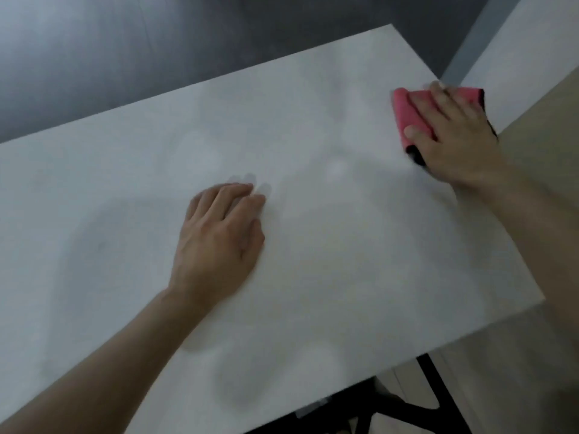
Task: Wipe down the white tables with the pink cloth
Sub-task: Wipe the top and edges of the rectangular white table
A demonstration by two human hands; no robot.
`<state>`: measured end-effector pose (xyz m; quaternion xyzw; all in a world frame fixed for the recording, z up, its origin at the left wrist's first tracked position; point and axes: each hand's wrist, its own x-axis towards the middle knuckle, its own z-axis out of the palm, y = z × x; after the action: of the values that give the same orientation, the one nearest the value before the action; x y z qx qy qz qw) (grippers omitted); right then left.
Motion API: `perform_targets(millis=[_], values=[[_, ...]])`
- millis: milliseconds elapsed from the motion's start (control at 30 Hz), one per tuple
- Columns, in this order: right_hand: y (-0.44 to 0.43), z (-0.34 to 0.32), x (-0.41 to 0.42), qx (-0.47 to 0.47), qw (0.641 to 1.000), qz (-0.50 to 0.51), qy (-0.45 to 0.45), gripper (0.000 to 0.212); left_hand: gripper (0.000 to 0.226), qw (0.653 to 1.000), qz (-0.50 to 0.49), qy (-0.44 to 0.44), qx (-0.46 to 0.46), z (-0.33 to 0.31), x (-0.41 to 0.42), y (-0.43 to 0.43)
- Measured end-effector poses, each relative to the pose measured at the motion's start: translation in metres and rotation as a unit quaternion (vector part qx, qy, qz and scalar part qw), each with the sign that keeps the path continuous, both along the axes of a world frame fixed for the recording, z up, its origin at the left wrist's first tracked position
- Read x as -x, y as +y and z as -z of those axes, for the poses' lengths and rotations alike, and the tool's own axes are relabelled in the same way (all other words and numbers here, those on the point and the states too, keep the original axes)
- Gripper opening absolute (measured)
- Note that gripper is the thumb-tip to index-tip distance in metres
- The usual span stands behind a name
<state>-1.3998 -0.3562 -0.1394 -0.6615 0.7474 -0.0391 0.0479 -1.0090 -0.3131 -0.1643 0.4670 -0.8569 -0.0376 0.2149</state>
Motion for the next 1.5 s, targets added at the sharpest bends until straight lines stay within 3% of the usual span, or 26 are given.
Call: perform_targets(millis=[133, 300, 400, 500, 600, 700, 767, 867, 967, 1033, 1200, 1267, 1333, 1400, 1500], values=[[-0.007, 0.007, -0.075, -0.008, 0.998, 0.057, 0.031, 0.069, 0.023, 0.999, -0.030, 0.030, -0.023, -0.007, -0.009, 0.011], [0.044, 0.003, -0.291, -0.008, 0.978, -0.203, -0.041, 0.065, 0.019, 0.997, -0.079, 0.001, -0.024, -0.021, -0.092, 0.081], [0.092, 0.002, -0.299, -0.027, 0.945, -0.321, -0.055, 0.065, 0.021, 0.991, -0.125, -0.025, -0.044, -0.021, -0.137, 0.112], [0.109, 0.007, -0.214, 0.004, 0.970, -0.238, -0.050, 0.070, 0.019, 0.992, -0.120, -0.009, -0.048, -0.014, -0.145, 0.121], [0.121, 0.007, -0.129, 0.012, 1.000, -0.020, -0.007, 0.076, 0.019, 0.994, -0.099, 0.024, -0.049, -0.011, -0.149, 0.126], [0.114, 0.006, -0.171, 0.015, 0.990, 0.140, -0.006, 0.074, 0.020, 0.993, -0.095, 0.047, -0.044, -0.012, -0.169, 0.141], [0.114, 0.007, -0.263, 0.031, 0.995, 0.097, -0.016, 0.068, 0.020, 0.992, -0.113, 0.043, -0.037, -0.014, -0.192, 0.158], [0.141, 0.008, -0.408, 0.016, 0.988, -0.145, -0.042, 0.067, 0.016, 0.983, -0.181, 0.027, -0.034, -0.018, -0.229, 0.187], [0.172, 0.008, -0.428, -0.018, 0.954, -0.293, -0.060, 0.066, 0.016, 0.977, -0.209, 0.006, -0.037, -0.017, -0.248, 0.205], [0.182, 0.012, -0.373, 0.002, 0.959, -0.273, -0.070, 0.067, 0.014, 0.978, -0.204, -0.004, -0.049, -0.013, -0.246, 0.206], [0.190, 0.010, -0.194, -0.001, 1.000, -0.003, -0.010, 0.075, 0.017, 0.977, -0.199, 0.010, -0.071, -0.009, -0.231, 0.207], [0.187, 0.012, -0.199, 0.003, 0.996, 0.092, 0.002, 0.075, 0.024, 0.979, -0.179, 0.009, -0.097, -0.012, -0.237, 0.211], [0.171, 0.012, -0.259, 0.008, 0.989, 0.146, -0.001, 0.076, 0.034, 0.980, -0.149, -0.014, -0.132, -0.016, -0.245, 0.218], [0.145, 0.009, -0.342, 0.005, 0.997, 0.074, -0.002, 0.071, 0.045, 0.979, -0.123, -0.049, -0.157, -0.021, -0.253, 0.224], [0.120, 0.002, -0.459, -0.013, 0.992, -0.122, -0.037, 0.066, 0.062, 0.974, -0.109, -0.088, -0.178, -0.024, -0.256, 0.235]])
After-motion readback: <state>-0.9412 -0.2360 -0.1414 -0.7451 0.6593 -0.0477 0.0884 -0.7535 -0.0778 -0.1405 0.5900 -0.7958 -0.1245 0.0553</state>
